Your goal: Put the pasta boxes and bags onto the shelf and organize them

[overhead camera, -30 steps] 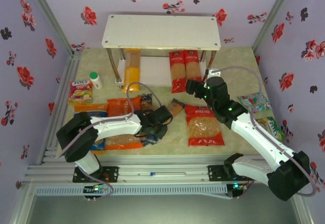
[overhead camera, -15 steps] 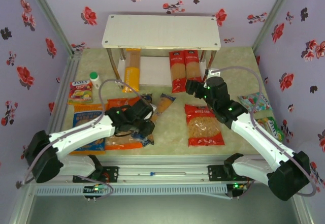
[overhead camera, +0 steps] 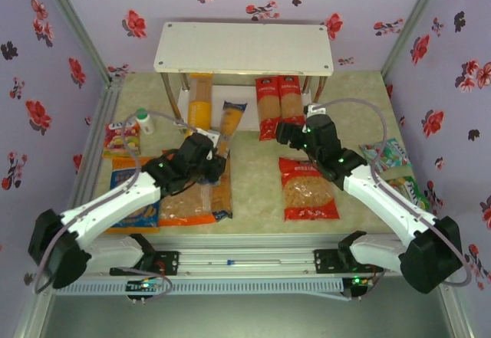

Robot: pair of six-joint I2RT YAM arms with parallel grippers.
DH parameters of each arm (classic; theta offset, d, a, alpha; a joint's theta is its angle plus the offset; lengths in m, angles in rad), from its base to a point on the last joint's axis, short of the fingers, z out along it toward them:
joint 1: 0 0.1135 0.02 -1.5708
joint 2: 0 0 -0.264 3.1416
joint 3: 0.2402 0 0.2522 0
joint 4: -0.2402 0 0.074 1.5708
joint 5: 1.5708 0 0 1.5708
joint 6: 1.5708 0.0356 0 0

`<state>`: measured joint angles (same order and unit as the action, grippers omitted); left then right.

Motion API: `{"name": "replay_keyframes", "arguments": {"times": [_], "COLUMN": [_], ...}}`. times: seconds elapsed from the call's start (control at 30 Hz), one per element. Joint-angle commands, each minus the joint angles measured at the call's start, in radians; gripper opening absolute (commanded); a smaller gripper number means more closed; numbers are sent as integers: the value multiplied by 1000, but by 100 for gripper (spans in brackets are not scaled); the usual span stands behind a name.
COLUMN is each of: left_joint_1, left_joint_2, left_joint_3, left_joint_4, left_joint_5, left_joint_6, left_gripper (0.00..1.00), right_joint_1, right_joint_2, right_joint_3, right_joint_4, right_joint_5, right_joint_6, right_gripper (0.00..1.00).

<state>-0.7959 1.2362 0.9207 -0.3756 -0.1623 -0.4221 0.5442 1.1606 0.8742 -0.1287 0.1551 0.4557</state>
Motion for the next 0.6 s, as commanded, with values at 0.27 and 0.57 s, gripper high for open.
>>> {"name": "replay_keyframes", "arguments": {"times": [0.27, 0.57], "left_joint_1": [74, 95], "left_joint_2": [415, 608], "left_joint_3": [501, 679], "left_joint_4": [171, 83], "left_joint_5": [-144, -175], "left_joint_6": [111, 72], "left_gripper": [0, 0], "right_joint_1": [13, 12], "right_joint_2": [4, 1], "right_joint_3": [43, 40], "right_joint_4": [-2, -9], "right_joint_5": [-5, 6], "right_joint_6": [-9, -27], "right_gripper": [87, 87]}}
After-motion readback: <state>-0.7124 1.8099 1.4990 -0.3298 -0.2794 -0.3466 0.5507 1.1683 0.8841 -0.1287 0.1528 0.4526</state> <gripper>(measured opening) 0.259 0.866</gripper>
